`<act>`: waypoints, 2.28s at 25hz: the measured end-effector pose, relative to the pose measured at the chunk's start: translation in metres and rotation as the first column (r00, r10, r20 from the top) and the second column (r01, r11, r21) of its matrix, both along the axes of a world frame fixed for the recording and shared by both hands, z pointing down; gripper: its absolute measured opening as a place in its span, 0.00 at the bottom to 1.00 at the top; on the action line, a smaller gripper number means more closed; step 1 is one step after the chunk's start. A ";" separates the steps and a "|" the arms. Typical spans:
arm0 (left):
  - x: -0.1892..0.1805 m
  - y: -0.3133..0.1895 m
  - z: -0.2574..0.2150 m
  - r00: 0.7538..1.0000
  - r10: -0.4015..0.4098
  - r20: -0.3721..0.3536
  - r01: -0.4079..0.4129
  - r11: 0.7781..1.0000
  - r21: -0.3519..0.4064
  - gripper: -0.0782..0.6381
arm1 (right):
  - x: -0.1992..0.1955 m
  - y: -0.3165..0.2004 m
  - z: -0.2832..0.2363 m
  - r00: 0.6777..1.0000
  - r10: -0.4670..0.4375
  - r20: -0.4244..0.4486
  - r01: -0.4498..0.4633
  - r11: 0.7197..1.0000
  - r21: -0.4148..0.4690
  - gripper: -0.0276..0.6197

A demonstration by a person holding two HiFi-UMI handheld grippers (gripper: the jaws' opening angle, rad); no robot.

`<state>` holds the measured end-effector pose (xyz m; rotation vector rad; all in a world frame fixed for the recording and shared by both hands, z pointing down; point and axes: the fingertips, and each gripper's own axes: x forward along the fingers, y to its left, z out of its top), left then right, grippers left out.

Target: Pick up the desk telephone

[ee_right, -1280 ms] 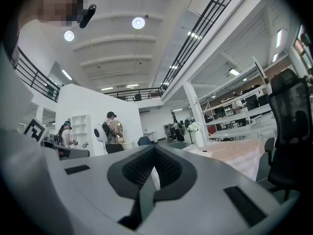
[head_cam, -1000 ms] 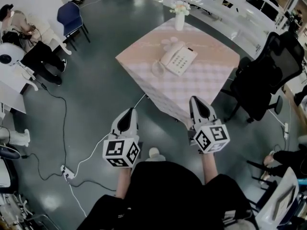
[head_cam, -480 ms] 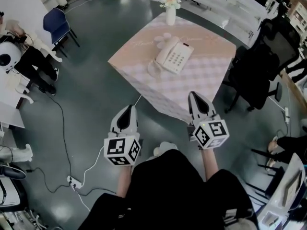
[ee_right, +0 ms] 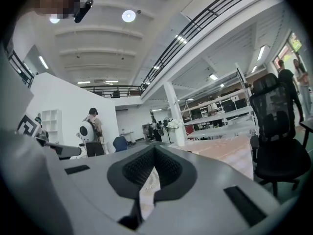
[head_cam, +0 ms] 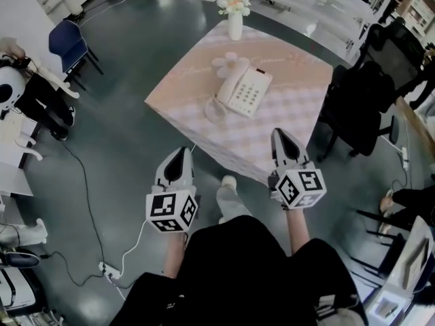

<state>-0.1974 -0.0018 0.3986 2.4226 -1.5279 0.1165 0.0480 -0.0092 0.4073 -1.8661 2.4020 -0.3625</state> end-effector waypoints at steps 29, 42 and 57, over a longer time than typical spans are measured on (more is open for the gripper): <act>0.083 -0.229 0.051 0.973 0.231 -0.015 -0.231 0.962 -0.142 0.11 | 0.073 -0.177 0.060 0.964 0.209 0.163 -0.181 0.969 -0.169 0.03; 0.123 -0.295 0.098 0.926 0.377 -0.024 -0.363 0.871 -0.331 0.11 | 0.074 -0.206 0.097 0.932 0.283 0.226 -0.206 0.927 -0.314 0.03; 0.166 -0.314 0.158 0.856 0.508 -0.095 -0.480 0.715 -0.508 0.24 | 0.087 -0.226 0.148 0.841 0.344 0.417 -0.173 0.902 -0.394 0.04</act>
